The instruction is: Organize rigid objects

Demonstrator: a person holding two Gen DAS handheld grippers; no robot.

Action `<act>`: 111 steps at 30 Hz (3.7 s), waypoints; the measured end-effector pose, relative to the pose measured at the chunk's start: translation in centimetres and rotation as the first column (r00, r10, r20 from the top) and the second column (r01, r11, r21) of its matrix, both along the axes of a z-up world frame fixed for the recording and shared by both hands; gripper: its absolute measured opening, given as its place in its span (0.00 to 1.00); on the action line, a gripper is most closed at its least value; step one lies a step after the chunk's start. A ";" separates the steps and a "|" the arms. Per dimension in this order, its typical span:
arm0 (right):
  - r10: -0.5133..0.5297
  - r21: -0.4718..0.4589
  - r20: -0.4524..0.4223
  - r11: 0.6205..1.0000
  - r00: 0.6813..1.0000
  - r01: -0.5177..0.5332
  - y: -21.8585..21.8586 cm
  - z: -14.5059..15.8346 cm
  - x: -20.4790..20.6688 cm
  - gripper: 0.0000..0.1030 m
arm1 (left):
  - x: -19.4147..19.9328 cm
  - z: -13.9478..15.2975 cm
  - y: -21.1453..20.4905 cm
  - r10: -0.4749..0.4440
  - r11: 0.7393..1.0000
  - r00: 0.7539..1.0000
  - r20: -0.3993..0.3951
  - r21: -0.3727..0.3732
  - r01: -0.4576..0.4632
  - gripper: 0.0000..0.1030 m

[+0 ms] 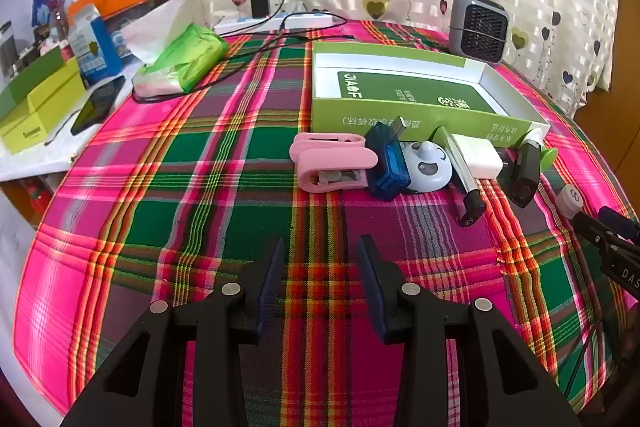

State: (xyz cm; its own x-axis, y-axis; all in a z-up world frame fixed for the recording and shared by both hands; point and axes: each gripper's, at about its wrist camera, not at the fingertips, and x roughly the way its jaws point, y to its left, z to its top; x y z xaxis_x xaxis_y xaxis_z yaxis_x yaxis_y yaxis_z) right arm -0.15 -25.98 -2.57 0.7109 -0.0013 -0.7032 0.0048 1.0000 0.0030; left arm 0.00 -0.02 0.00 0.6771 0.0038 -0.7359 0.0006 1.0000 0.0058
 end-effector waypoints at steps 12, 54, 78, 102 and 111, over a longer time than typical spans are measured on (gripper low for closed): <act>0.000 0.001 0.001 1.000 1.000 0.000 0.0 0.0 0.0 0.62 | 0.0 0.0 0.0 0.000 1.000 1.000 0.000 -0.002 0.000 0.35; 0.256 0.195 0.109 0.942 0.960 -0.273 0.4 3.6 -4.3 0.62 | -1.9 1.1 1.4 -0.019 0.994 1.000 -0.014 -0.110 0.017 0.35; 0.618 0.117 -0.150 0.786 0.772 -0.607 11.3 0.8 -10.0 0.62 | -6.2 2.2 2.8 0.025 0.991 0.999 0.033 -0.134 -0.020 0.35; 0.475 0.093 -0.099 0.879 0.874 -0.468 8.5 1.1 -4.8 0.32 | -0.4 0.7 3.6 -0.030 0.982 0.999 -0.017 -0.186 0.027 0.35; 0.320 0.127 -0.047 0.942 0.946 -0.312 3.8 2.3 -2.8 0.32 | 2.7 1.5 3.9 -0.067 0.980 0.998 0.016 -0.189 0.069 0.35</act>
State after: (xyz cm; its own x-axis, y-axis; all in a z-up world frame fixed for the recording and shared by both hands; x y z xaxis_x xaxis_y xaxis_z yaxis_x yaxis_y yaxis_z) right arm -2.99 -22.21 -0.29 0.6139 0.2999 -0.7302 -0.3069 0.9429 0.1293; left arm 2.71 3.91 1.53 0.6783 -0.1810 -0.7122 0.0696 0.9807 -0.1829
